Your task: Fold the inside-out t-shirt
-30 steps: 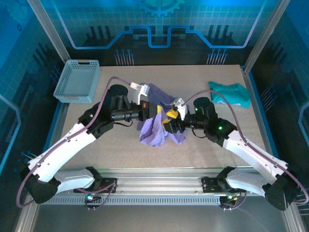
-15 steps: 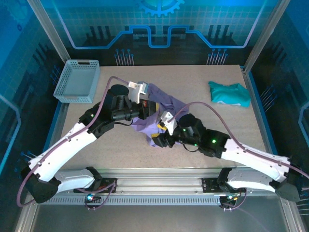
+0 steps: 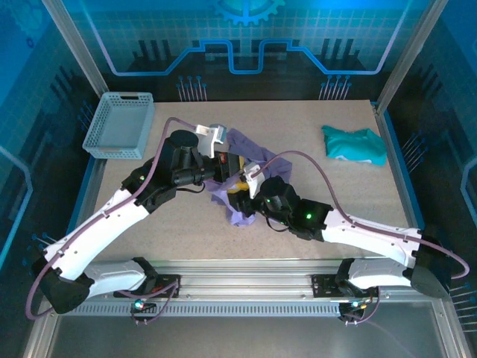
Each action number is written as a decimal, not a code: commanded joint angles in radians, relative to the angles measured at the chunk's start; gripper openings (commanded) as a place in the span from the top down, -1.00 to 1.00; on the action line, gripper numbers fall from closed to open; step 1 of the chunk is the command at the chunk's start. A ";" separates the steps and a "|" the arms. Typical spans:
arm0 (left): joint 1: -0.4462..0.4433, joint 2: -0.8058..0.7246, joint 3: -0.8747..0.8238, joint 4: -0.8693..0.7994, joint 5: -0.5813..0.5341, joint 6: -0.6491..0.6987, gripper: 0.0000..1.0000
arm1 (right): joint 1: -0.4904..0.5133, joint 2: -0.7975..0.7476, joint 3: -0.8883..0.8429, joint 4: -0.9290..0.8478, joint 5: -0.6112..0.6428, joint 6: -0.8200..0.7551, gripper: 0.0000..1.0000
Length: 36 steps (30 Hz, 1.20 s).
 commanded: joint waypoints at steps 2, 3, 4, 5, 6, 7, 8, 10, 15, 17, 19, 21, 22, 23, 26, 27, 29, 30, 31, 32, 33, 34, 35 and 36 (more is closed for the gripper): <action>-0.007 -0.022 0.011 -0.007 -0.014 -0.002 1.00 | -0.039 -0.017 -0.023 0.093 -0.019 0.011 0.85; -0.008 -0.023 0.011 -0.009 -0.020 -0.001 1.00 | -0.055 -0.027 -0.033 0.101 -0.047 0.003 0.92; -0.006 -0.026 0.009 -0.012 -0.030 -0.001 1.00 | -0.073 -0.044 -0.050 0.114 -0.093 -0.016 0.98; -0.006 -0.026 0.009 -0.016 -0.042 -0.001 1.00 | -0.095 -0.060 -0.064 0.129 -0.149 -0.038 1.00; -0.005 -0.026 0.009 -0.020 -0.051 0.000 1.00 | -0.114 -0.075 -0.077 0.142 -0.207 -0.063 1.00; -0.001 -0.026 0.008 -0.025 -0.059 0.000 1.00 | -0.138 -0.093 -0.089 0.152 -0.276 -0.090 1.00; 0.005 -0.027 0.006 -0.030 -0.062 -0.003 1.00 | -0.157 -0.115 -0.101 0.157 -0.332 -0.114 1.00; 0.019 -0.029 -0.002 -0.030 -0.058 -0.014 1.00 | -0.204 -0.155 -0.115 0.137 -0.396 -0.138 1.00; 0.035 -0.048 -0.018 0.002 -0.024 -0.043 1.00 | -0.275 -0.221 -0.086 -0.047 -0.314 -0.114 1.00; 0.033 -0.050 -0.022 0.020 -0.015 -0.051 1.00 | -0.240 -0.218 -0.082 -0.048 -0.289 -0.090 0.80; 0.029 -0.047 -0.021 0.027 -0.016 -0.053 1.00 | -0.172 -0.207 -0.086 -0.006 -0.240 -0.071 0.43; 0.026 -0.046 -0.019 0.030 -0.016 -0.057 1.00 | -0.109 -0.181 -0.077 0.030 -0.177 -0.057 0.16; 0.025 -0.045 -0.021 0.031 -0.016 -0.058 1.00 | -0.084 -0.162 -0.067 0.047 -0.149 -0.049 0.07; 0.024 -0.046 -0.022 0.033 -0.018 -0.060 1.00 | -0.059 -0.142 -0.058 0.063 -0.104 -0.034 -0.03; 0.021 -0.046 -0.021 0.035 -0.019 -0.065 1.00 | -0.011 -0.089 -0.045 0.131 0.010 0.009 -0.36; 0.020 -0.047 -0.021 0.035 -0.020 -0.066 1.00 | -0.007 -0.073 -0.041 0.150 0.038 0.023 -0.38; 0.018 -0.049 -0.021 0.034 -0.019 -0.066 1.00 | -0.001 -0.039 -0.027 0.174 0.095 0.064 -0.45; 0.017 -0.050 -0.021 0.035 -0.019 -0.069 1.00 | 0.001 -0.027 -0.023 0.186 0.114 0.077 -0.48; 0.017 -0.050 -0.021 0.033 -0.019 -0.069 1.00 | 0.000 -0.013 -0.017 0.200 0.126 0.087 -0.52; 0.017 -0.050 -0.022 0.033 -0.018 -0.068 1.00 | 0.003 0.001 -0.008 0.201 0.141 0.094 -0.56; 0.017 -0.048 -0.022 0.033 -0.020 -0.068 1.00 | 0.005 0.011 0.003 0.201 0.153 0.102 -0.58; 0.017 -0.048 -0.022 0.033 -0.019 -0.069 1.00 | 0.005 0.023 0.012 0.201 0.162 0.110 -0.59; 0.016 -0.047 -0.022 0.035 -0.019 -0.068 1.00 | 0.005 0.032 0.019 0.215 0.164 0.115 -0.59; 0.015 -0.045 -0.022 0.036 -0.020 -0.069 1.00 | 0.008 0.039 0.024 0.232 0.164 0.121 -0.59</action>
